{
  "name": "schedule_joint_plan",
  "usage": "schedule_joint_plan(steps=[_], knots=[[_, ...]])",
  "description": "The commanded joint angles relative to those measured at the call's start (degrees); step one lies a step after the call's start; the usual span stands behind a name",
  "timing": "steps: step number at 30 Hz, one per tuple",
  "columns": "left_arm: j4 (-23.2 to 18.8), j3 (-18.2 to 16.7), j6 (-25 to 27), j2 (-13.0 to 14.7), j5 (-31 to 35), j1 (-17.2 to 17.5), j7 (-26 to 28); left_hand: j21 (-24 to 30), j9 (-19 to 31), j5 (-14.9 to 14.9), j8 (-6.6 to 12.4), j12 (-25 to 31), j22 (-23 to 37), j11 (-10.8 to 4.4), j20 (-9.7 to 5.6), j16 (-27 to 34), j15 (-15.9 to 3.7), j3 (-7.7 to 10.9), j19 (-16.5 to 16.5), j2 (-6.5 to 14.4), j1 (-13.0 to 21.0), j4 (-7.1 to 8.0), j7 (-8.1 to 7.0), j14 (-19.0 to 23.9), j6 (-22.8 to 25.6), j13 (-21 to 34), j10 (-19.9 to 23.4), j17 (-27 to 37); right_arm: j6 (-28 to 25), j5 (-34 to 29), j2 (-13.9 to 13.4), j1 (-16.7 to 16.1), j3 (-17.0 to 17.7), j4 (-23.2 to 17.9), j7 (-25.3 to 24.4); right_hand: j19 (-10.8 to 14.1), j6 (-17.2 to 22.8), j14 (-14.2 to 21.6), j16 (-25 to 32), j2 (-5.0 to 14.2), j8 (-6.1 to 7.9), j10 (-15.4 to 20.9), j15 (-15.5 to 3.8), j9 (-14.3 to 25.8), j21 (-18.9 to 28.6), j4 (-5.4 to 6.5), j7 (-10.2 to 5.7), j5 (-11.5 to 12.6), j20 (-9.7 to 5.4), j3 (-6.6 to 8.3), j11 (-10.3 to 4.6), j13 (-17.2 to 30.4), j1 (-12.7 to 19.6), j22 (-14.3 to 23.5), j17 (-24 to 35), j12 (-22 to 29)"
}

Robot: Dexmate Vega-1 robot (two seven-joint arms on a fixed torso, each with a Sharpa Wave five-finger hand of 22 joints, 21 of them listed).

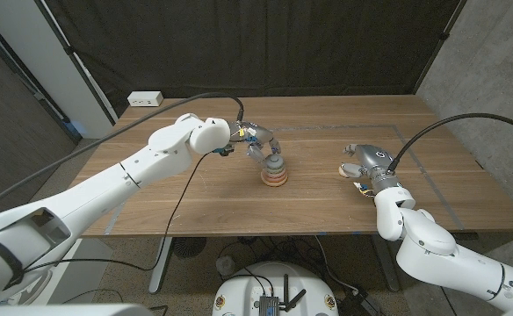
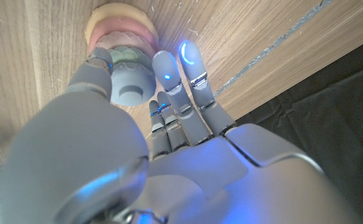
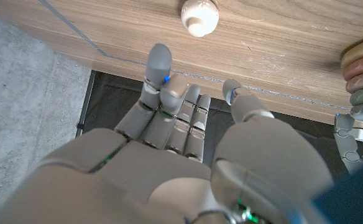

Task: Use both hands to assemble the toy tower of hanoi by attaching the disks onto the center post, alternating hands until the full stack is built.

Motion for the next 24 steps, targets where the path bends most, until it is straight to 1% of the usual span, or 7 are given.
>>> schedule_joint_plan(steps=[1, 4, 10, 13, 14, 18, 24], knots=[[-3.5, -4.6, 2.9, 3.1, -2.2, 4.5, 4.3, -0.1, -0.1, 0.0, 0.49, 0.5, 0.2, -0.15, -7.22, -0.3, -2.27, -0.2, -0.3, 0.4, -0.2, -0.04, -0.08, -0.3, 0.1, -0.1, 0.0, 0.0, 0.5, -0.3, 0.3, 0.8, -0.1, 0.4, -0.2, 0.1, 0.2, -0.4, 0.2, 0.54, 0.25, -0.5, -3.3, 0.2, 0.0, 0.04, 0.1, 0.4, -4.97, 0.48, -0.03, 0.2, 0.1, 0.2, 0.1, -0.3], [-4.0, -5.3, 3.3, 3.7, -2.7, 5.3, 5.4, -0.2, -0.1, 0.1, 0.68, 0.7, 0.2, -0.17, -7.24, -0.3, -2.27, -0.11, -0.3, 0.7, -0.1, -0.04, -0.05, -0.4, 0.4, -0.1, 0.4, -0.1, 0.5, -0.4, 0.6, 1.0, -0.2, 0.7, -0.2, 0.1, 0.4, -0.3, 0.3, 0.5, 0.37, -0.7, -3.3, 0.3, 0.0, 0.06, -0.02, 0.4, -4.96, 0.45, -0.04, 0.2, 0.0, 0.2, 0.2, -0.3], [-6.3, -8.3, 5.9, 5.6, -3.8, 8.7, 9.1, -0.1, -0.3, 0.1, 1.02, 1.1, 0.2, -0.46, -7.22, -0.2, -2.28, -0.03, -0.1, 1.0, 0.0, -0.17, -0.07, -0.4, 1.0, -0.2, 1.2, -0.2, 1.8, -0.7, 0.1, 1.6, -0.5, 1.7, 0.1, 0.0, 0.6, -0.4, 0.3, 0.4, 0.64, -0.6, -3.31, 0.6, 0.0, 0.06, 0.05, 0.4, -4.97, 0.4, -0.06, 0.1, -0.1, 0.1, 0.1, -0.4], [-6.9, -8.9, 6.8, 6.1, -4.2, 9.8, 10.3, -0.1, -0.3, 0.2, 1.27, 1.2, 0.2, -0.2, -7.23, 0.0, -2.28, 0.02, 0.0, 1.2, 0.1, -0.25, -0.06, -0.2, 1.6, -0.3, 1.6, -0.1, 2.4, -0.6, 0.0, 1.8, -0.3, 2.1, 0.4, 0.1, 0.6, -0.3, 0.4, 0.38, 0.68, -0.6, -3.31, 0.7, 0.0, 0.05, 0.16, 0.3, -4.97, 0.39, -0.08, 0.1, -0.1, 0.1, 0.2, -0.3], [-7.4, -9.6, 7.9, 6.3, -4.3, 11.2, 11.8, -0.2, -0.3, 0.2, 1.4, 1.4, 0.2, -0.06, -7.24, 0.0, -2.28, 0.08, 0.0, 1.3, 0.1, -0.28, -0.02, -0.2, 1.9, -0.3, 2.1, -0.1, 3.1, -0.3, 0.0, 1.8, 0.0, 2.4, 0.3, 0.1, 0.6, -0.2, 0.4, 0.38, 0.69, -0.6, -3.31, 0.7, 0.0, 0.05, 0.13, 0.3, -4.98, 0.38, -0.08, 0.1, -0.1, 0.1, 0.3, -0.3], [-8.1, -10.8, 9.1, 6.8, -4.8, 13.3, 14.8, -0.2, -0.4, 0.3, 1.5, 1.4, 0.2, 0.45, -7.28, 0.0, -2.27, 0.3, 0.2, 1.8, 0.3, -0.36, 0.31, -0.3, 2.1, -0.4, 2.3, -0.2, 3.9, 0.4, 0.2, 1.8, 0.8, 3.0, 0.3, 0.1, 0.4, -0.2, 0.5, 0.36, 0.68, -0.6, -3.3, 0.8, 0.0, 0.05, 0.08, 0.3, -4.98, 0.38, -0.05, 0.2, -0.2, 0.1, 0.3, -0.3], [-9.0, -11.1, 10.8, 7.6, -4.8, 14.9, 16.6, -0.1, -0.5, 0.3, 1.53, 1.3, 0.2, 0.83, -7.18, 0.5, -2.27, 0.32, 0.6, 2.0, 0.3, -0.42, 0.51, 0.0, 2.2, -0.6, 2.2, 0.1, 5.6, 1.9, 0.3, 1.3, 1.9, 3.7, -0.1, 0.1, 0.2, -0.2, 0.5, 0.34, 0.72, -0.9, -3.3, 0.9, 0.0, 0.05, 0.0, 0.3, -4.98, 0.38, -0.07, 0.3, -0.3, 0.1, 0.3, -0.4]])
